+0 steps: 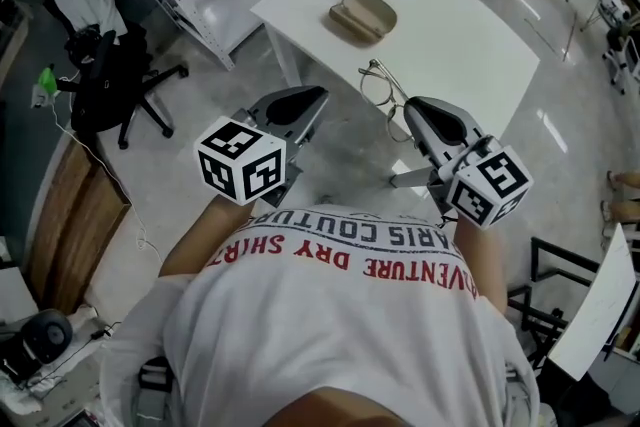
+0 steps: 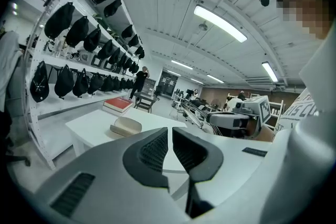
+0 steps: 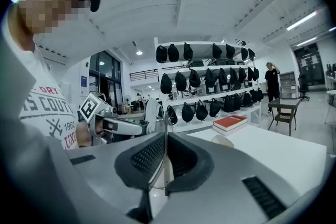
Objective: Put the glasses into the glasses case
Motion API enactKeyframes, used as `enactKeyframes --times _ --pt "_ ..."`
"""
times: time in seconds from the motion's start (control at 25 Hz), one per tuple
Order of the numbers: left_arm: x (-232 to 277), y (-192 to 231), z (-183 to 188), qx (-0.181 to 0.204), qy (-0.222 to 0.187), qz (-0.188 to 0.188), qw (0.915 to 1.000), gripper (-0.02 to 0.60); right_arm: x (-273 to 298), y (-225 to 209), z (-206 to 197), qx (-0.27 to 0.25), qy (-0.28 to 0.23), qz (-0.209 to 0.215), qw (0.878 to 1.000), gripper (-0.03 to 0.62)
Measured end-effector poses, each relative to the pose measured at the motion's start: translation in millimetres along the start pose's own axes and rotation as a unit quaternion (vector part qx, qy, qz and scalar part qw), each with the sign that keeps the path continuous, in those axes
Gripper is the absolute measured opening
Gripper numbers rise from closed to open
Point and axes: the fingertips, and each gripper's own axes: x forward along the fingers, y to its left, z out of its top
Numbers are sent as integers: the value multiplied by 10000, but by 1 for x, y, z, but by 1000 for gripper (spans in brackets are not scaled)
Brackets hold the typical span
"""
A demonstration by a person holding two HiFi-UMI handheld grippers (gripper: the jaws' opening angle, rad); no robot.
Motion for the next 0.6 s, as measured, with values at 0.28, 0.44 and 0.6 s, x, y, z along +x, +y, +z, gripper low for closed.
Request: enactKeyframes --times 0.28,0.44,0.6 --pt "16 35 7 40 70 -143 9999 48 36 -20 -6 -1 128 -143 9998 32" --pt "25 48 8 22 93 -154 9998 48 46 -31 -10 46 197 -245 9995 32" --pt "39 56 10 32 93 -147 9998 48 53 -44 -10 62 215 -272 9994 32"
